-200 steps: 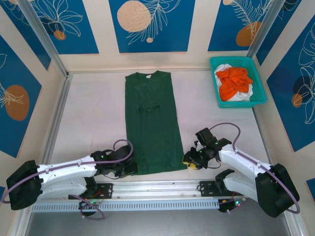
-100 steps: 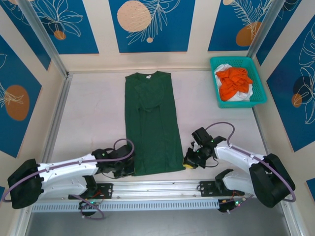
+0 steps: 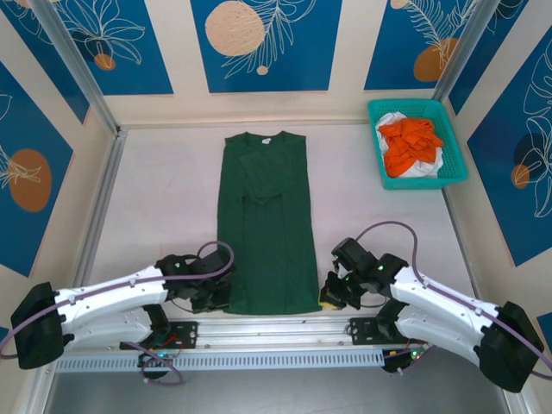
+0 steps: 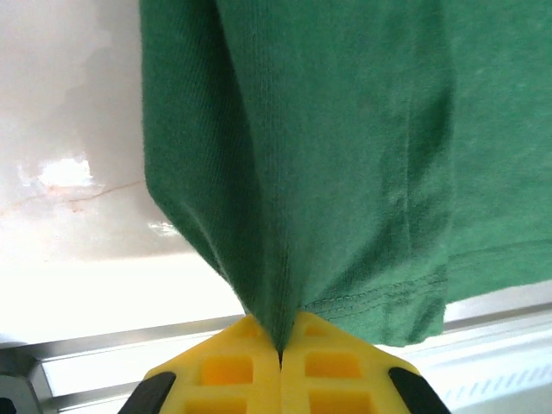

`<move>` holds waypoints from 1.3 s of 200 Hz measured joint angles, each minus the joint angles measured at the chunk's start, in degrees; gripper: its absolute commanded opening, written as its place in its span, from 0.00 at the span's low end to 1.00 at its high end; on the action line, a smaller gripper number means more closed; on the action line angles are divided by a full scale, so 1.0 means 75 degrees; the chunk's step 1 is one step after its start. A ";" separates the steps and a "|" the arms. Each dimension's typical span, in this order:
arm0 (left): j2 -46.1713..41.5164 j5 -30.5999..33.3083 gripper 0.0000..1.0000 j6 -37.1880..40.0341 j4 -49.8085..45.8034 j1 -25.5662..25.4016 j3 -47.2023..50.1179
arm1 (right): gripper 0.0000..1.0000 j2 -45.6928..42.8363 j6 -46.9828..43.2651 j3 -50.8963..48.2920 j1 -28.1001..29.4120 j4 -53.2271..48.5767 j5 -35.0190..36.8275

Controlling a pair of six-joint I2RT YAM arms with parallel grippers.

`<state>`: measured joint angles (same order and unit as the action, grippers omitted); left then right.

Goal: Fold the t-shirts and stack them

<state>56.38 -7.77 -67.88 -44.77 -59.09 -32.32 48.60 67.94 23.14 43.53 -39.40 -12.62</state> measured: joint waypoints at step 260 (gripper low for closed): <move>0.6688 -0.2326 0.08 0.3806 -0.0006 0.6094 -0.6560 | 0.00 0.9812 -0.1964 1.0273 -0.3640 -0.2066 0.0326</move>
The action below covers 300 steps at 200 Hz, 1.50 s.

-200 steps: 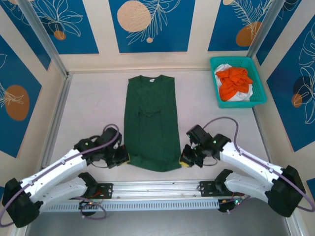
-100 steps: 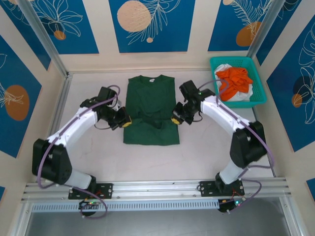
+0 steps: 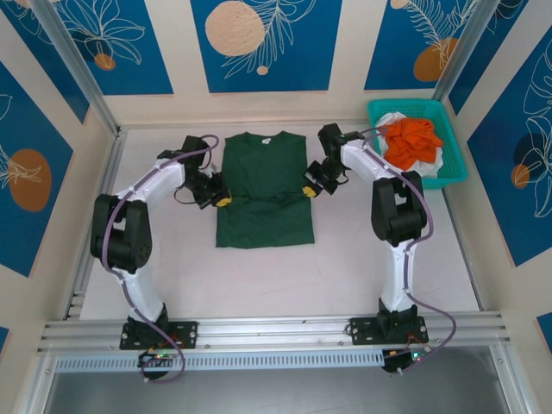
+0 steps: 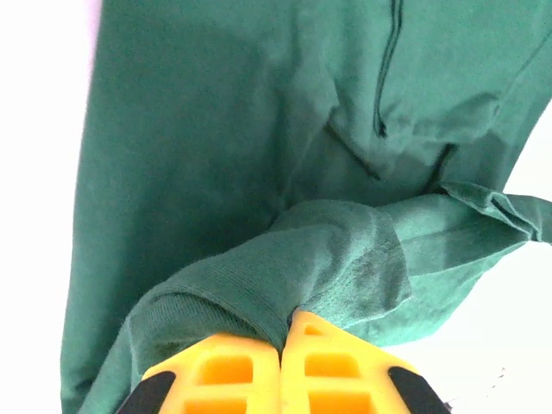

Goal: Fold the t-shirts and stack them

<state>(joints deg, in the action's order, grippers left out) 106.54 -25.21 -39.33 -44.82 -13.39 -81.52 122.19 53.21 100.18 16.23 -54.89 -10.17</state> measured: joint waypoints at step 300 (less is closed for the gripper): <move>-0.0874 0.1463 0.41 0.1326 0.1387 -0.1600 0.2999 | 0.16 -0.1824 0.0664 -0.5050 0.1072 0.3637 -0.1338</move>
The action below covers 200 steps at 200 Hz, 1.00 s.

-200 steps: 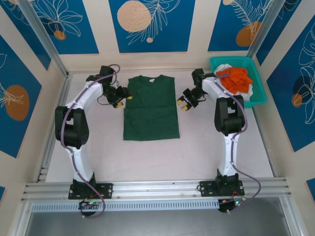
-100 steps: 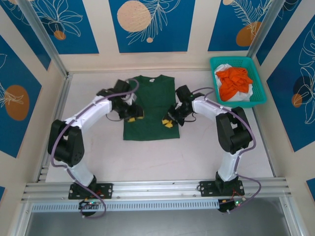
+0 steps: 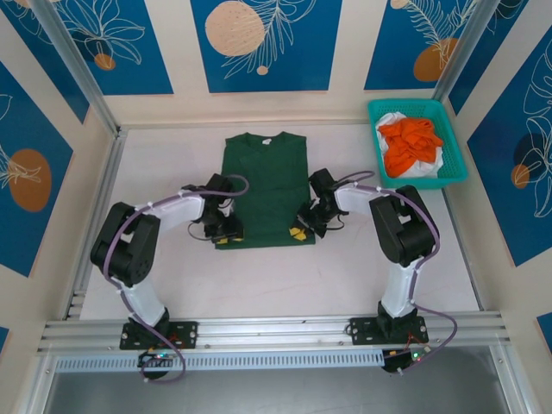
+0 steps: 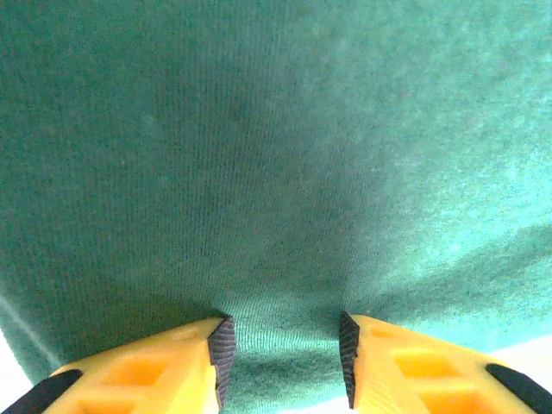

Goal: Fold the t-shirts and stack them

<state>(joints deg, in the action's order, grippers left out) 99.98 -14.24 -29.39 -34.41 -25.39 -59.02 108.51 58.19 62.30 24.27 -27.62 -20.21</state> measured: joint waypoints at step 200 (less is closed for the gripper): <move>-0.2375 -0.0737 0.56 -0.0428 -0.1463 0.1075 0.0434 | 0.52 -0.4336 0.0230 -0.2795 0.0128 0.0248 0.1530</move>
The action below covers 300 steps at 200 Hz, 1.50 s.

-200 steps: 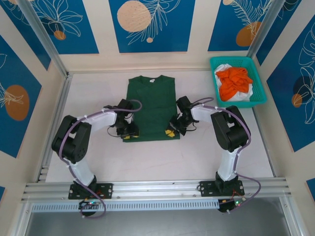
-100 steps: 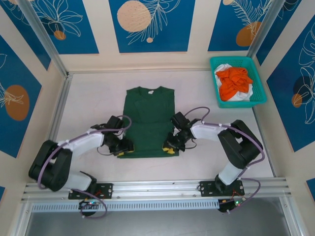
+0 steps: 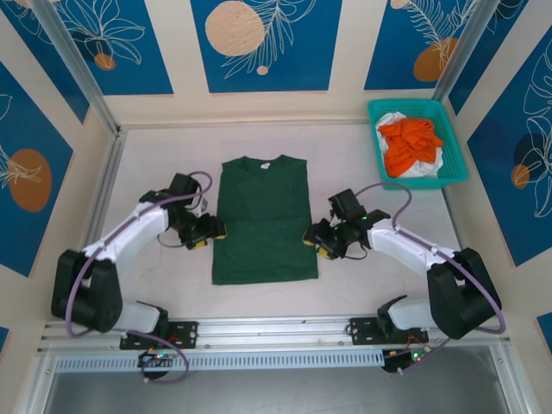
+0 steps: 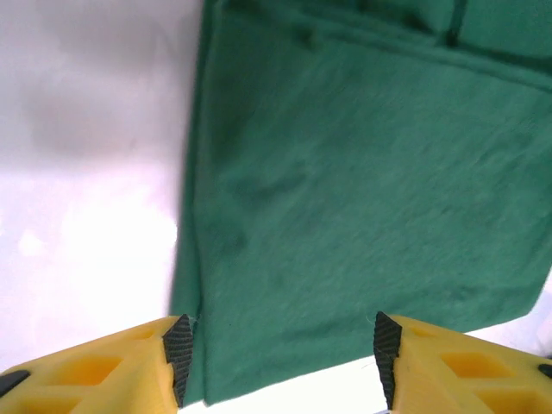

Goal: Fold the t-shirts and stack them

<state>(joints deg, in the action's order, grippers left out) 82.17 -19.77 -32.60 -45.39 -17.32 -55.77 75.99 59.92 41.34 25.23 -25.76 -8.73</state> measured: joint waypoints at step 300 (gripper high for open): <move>0.1763 0.0347 0.63 0.2011 0.0169 0.0230 -0.1151 | 0.00 0.3066 -0.1897 0.2696 -0.0982 -0.0883 -0.0315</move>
<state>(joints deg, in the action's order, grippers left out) 95.39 -17.17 -17.52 -44.12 -15.59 -64.40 98.98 45.69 61.56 17.87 -32.38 -11.09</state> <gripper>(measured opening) 0.617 0.063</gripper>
